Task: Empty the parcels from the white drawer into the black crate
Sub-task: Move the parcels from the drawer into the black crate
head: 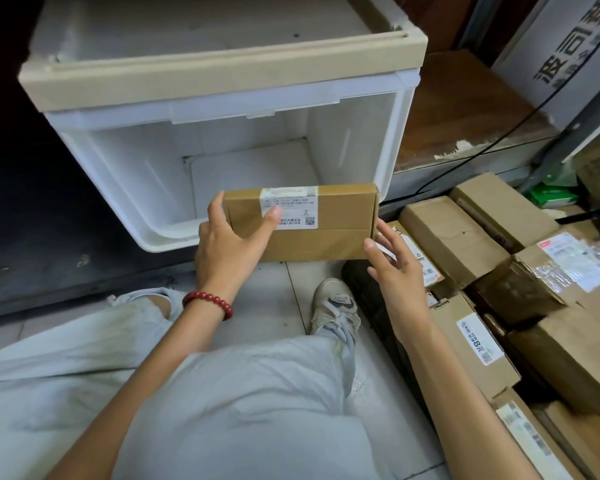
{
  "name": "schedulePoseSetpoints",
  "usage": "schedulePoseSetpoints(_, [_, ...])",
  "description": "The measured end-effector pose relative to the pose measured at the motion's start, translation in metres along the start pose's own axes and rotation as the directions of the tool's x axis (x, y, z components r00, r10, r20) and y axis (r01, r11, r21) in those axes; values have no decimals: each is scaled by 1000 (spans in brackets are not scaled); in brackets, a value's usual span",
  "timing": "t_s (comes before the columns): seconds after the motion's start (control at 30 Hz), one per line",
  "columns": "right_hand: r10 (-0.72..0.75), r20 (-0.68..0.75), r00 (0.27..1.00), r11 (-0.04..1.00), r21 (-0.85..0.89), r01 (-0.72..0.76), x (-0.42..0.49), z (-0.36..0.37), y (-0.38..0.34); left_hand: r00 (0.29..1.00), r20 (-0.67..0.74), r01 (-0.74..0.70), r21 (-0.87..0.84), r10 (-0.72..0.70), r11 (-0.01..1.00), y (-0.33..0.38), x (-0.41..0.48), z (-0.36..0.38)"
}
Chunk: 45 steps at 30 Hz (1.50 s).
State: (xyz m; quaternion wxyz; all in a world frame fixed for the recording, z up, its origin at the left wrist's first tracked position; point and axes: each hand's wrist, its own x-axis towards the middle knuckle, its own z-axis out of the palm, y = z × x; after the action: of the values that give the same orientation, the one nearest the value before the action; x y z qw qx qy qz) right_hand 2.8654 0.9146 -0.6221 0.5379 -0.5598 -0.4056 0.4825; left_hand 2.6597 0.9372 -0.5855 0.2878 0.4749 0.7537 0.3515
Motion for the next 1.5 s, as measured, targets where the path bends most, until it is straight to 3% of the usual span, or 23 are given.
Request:
schedulePoseSetpoints(0.2, [-25, -33, 999, 999, -27, 25, 3, 4, -7, 980, 69, 196, -202, -186, 959, -3, 0, 0])
schedulePoseSetpoints(0.33, [104, -48, 993, 994, 51, -101, 4, 0, -3, 979, -2, 196, -229, -202, 953, -1, 2, 1])
schedulePoseSetpoints(0.63, [258, -35, 966, 933, 270, -239, 5, -6, -5, 994, 103, 0, -157, 16, 988, -4, 4, 4])
schedulePoseSetpoints(0.73, [183, -66, 981, 971, 166, -170, 2, -13, -6, 976, 174, -118, -70, 128, 991, -1, 0, 9])
schedulePoseSetpoints(0.87, [56, -151, 987, 995, -75, -68, -1, -21, -9, 918, 336, -246, 59, 213, 968, 7, -5, 14])
schedulePoseSetpoints(1.0, [9, -216, 976, 965, -252, -65, -1, -38, -25, 846, 466, -350, 120, 259, 929, 28, 0, 7])
schedulePoseSetpoints(1.13, [0, -237, 971, 963, -263, -64, -11, -68, -40, 764, 549, -499, 168, 340, 850, 69, -2, 16])
schedulePoseSetpoints(1.27, [5, -324, 946, 947, -301, -108, -33, -117, -41, 667, 615, -599, 108, 419, 794, 107, -23, 47])
schedulePoseSetpoints(1.5, [83, -549, 832, 928, -263, -266, -92, -206, -21, 494, 758, -650, -3, 426, 760, 128, -89, 142])
